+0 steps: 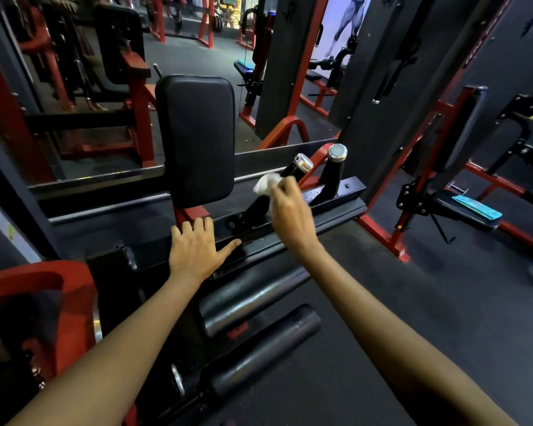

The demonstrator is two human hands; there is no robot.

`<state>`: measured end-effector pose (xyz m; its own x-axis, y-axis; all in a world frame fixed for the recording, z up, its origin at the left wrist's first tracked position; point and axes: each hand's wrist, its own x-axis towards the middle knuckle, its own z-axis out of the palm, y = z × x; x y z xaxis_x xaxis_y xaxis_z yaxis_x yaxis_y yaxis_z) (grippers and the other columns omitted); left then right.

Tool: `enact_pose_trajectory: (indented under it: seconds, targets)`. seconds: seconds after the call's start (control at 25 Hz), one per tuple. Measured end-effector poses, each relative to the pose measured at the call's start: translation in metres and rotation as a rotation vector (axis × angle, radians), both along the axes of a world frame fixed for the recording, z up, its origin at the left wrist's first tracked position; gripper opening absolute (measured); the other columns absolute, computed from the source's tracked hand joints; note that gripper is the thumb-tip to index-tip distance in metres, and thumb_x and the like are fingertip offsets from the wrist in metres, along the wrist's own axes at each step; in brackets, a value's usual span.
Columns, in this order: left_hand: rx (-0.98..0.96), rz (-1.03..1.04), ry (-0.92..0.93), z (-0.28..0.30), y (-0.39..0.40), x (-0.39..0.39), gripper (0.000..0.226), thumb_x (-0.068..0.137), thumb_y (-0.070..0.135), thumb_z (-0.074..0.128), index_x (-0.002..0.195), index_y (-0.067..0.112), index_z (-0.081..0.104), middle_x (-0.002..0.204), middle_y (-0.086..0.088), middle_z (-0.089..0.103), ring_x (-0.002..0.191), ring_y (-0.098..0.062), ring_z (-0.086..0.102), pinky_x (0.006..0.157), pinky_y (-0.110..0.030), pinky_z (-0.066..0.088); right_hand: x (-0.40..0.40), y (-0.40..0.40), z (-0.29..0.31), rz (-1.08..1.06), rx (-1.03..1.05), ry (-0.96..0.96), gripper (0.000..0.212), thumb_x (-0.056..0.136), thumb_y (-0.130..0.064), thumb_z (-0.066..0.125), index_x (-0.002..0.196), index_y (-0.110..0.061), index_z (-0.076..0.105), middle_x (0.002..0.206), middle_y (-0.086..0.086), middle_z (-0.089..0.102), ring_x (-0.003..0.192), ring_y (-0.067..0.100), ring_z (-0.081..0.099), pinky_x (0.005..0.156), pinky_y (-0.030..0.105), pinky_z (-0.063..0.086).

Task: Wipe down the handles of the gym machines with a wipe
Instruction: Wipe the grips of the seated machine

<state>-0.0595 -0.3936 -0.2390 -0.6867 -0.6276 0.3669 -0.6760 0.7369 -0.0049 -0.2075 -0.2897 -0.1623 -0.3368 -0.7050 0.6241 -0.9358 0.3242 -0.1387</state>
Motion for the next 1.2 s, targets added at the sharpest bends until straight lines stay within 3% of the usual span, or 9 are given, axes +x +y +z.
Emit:
enact_pose_trajectory:
  seconds: [0.16,0.36,0.48,0.56,0.68,0.8,0.96,1.12,1.2]
  targets:
    - [0.013,0.004,-0.014,0.002,0.001,0.000,0.079,0.082,0.074,0.029,0.095,0.003,0.059,0.086,-0.013,0.062,0.074,-0.032,0.059,0.071,-0.044,0.049,-0.014,-0.001,0.014,-0.152,-0.087,0.112,0.039,0.076,0.012,0.053,0.115,0.008,0.056,0.096,0.020,0.055,0.076,0.031,0.057,0.052,0.032,0.051]
    - [0.043,-0.007,-0.035,0.004,0.001,0.001,0.085,0.083,0.078,0.020,0.096,0.003,0.059,0.086,-0.014,0.063,0.074,-0.033,0.059,0.070,-0.043,0.047,0.012,-0.015,-0.012,-0.161,0.012,0.190,0.035,0.072,0.003,0.032,0.088,0.006,0.063,0.084,0.017,0.057,0.066,0.027,0.055,0.046,0.030,0.049]
    - [0.047,-0.030,-0.019,0.004,0.001,0.002,0.089,0.079,0.078,0.013,0.093,0.003,0.059,0.084,-0.015,0.062,0.073,-0.033,0.059,0.072,-0.045,0.046,0.030,-0.018,-0.037,-0.034,0.242,0.068,0.026,0.078,0.004,0.045,0.100,0.003,0.059,0.098,0.017,0.053,0.079,0.031,0.055,0.053,0.037,0.049]
    - [0.026,-0.018,-0.037,0.003,0.002,0.003,0.088,0.078,0.078,0.015,0.093,0.003,0.059,0.084,-0.014,0.063,0.078,-0.033,0.060,0.086,-0.053,0.042,0.033,-0.014,-0.051,0.080,0.405,0.073,0.029,0.082,0.000,0.054,0.110,0.002,0.055,0.106,0.017,0.051,0.087,0.033,0.053,0.060,0.040,0.047]
    - [-0.013,0.013,-0.060,0.001,0.001,0.003,0.084,0.081,0.079,0.025,0.096,0.004,0.059,0.085,-0.012,0.062,0.082,-0.032,0.059,0.099,-0.061,0.031,0.015,-0.007,-0.028,0.080,0.286,0.070,0.018,0.082,-0.005,0.052,0.097,-0.001,0.059,0.097,0.016,0.053,0.081,0.034,0.054,0.060,0.041,0.048]
    - [-0.018,0.016,-0.043,0.000,0.001,0.004,0.080,0.080,0.076,0.031,0.098,0.003,0.060,0.086,-0.012,0.062,0.081,-0.032,0.059,0.100,-0.061,0.032,-0.009,0.005,0.007,-0.044,0.061,0.185,0.026,0.078,0.001,0.045,0.099,0.003,0.062,0.090,0.018,0.054,0.075,0.033,0.054,0.055,0.039,0.049]
    - [-0.033,0.000,-0.023,0.000,0.001,0.004,0.082,0.082,0.075,0.024,0.092,0.002,0.059,0.080,-0.012,0.061,0.076,-0.032,0.059,0.098,-0.061,0.034,-0.033,0.008,0.049,-0.149,-0.179,-0.074,0.024,0.083,0.002,0.052,0.105,-0.001,0.063,0.095,0.016,0.052,0.078,0.024,0.048,0.062,0.030,0.042]
    - [-0.036,-0.029,-0.003,0.000,0.002,0.003,0.080,0.081,0.073,0.024,0.088,0.001,0.059,0.078,-0.013,0.061,0.075,-0.032,0.059,0.096,-0.060,0.035,-0.044,0.010,0.058,-0.118,-0.185,-0.312,0.025,0.086,-0.014,0.045,0.071,-0.003,0.061,0.075,0.009,0.056,0.073,0.022,0.049,0.065,0.030,0.032]
    - [-0.053,-0.021,0.004,-0.001,0.001,0.003,0.080,0.082,0.073,0.025,0.088,0.001,0.059,0.078,-0.013,0.061,0.075,-0.032,0.059,0.096,-0.058,0.036,-0.035,0.011,0.054,-0.095,-0.171,-0.319,0.030,0.092,-0.026,0.046,0.073,-0.006,0.059,0.071,0.005,0.057,0.065,0.018,0.050,0.061,0.031,0.034]
